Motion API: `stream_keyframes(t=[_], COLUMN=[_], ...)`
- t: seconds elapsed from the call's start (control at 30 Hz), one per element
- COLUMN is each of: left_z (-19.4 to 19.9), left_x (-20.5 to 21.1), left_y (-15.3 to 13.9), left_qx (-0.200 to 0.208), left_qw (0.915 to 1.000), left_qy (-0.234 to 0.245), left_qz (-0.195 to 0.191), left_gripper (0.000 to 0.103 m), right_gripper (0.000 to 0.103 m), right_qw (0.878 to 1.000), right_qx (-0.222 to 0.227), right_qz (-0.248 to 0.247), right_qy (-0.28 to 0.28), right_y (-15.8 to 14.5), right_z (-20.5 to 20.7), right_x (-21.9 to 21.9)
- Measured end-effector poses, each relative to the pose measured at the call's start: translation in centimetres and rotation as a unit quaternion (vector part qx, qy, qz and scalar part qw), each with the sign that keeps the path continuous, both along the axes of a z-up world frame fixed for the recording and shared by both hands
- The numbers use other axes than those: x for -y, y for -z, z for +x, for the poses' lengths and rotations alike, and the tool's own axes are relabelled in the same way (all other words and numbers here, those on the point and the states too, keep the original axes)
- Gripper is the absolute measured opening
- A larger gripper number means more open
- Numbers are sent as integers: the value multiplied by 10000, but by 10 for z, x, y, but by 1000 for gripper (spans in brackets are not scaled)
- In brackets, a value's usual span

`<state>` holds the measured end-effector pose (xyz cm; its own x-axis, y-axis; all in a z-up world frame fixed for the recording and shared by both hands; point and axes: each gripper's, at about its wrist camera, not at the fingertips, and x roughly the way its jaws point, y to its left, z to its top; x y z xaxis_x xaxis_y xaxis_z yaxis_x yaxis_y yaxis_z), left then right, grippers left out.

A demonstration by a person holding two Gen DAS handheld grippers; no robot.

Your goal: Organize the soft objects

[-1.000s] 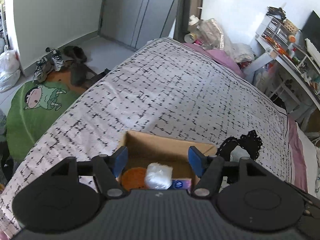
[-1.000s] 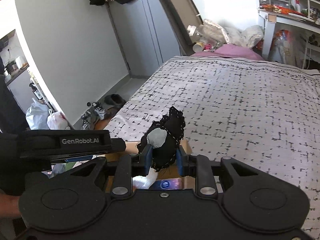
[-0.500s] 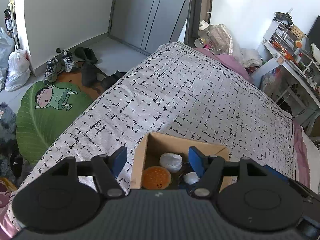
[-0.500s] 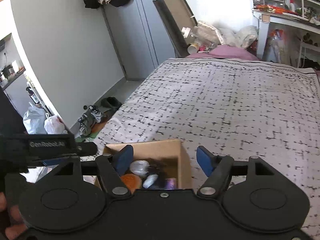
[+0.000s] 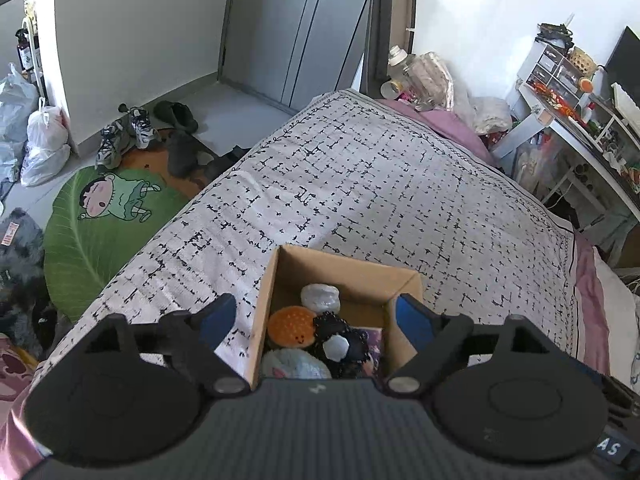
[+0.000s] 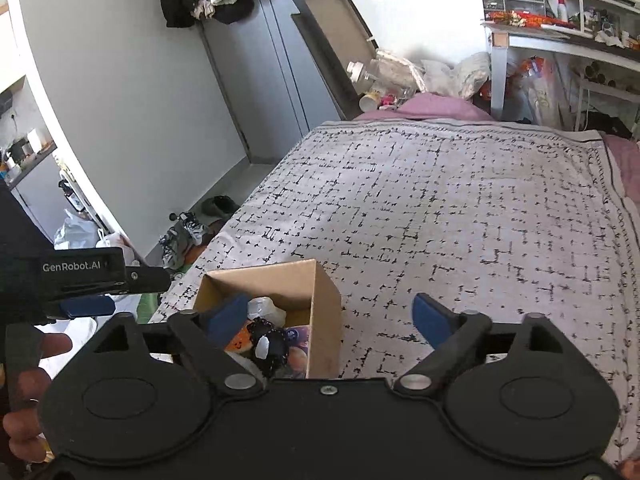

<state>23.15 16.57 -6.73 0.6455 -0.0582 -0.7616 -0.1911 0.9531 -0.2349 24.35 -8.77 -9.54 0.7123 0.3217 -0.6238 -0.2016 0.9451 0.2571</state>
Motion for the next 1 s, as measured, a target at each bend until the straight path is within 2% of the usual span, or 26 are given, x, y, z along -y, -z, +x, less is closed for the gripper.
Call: stream_keyframes(t=[0.37,0.47,0.6,0.77,0.8,1.0], left_z=[-37,-48,-62,-78,-82,-103], left_x=[22,30,40,53,55,67], left_y=[-22,-27,-35,-45,-46,-55], left_qx=[78,93,151,208,218,241], left_qw=[9999,9998,9995,9988,9986,9979], left_qy=[82,140,237,381,401,503], left_qz=[100,142,143,227,249,324], left_gripper=[90,91,98,99,102,103], right_gripper=[103,103,103,103,103,103], right_qw=[9997,9995,9991,9994,9994,9996], right_qx=[9,-15,-37,-6,-39,-25], right_qz=[172,224,332,210,211,162], right_qy=[197,240,252,269,265,226], right_y=[-19,-24,-31,-41,-42,-51], right_z=[-31,-38,-48,-61,-64,-83], right_x=[47,60,76,87,90,100])
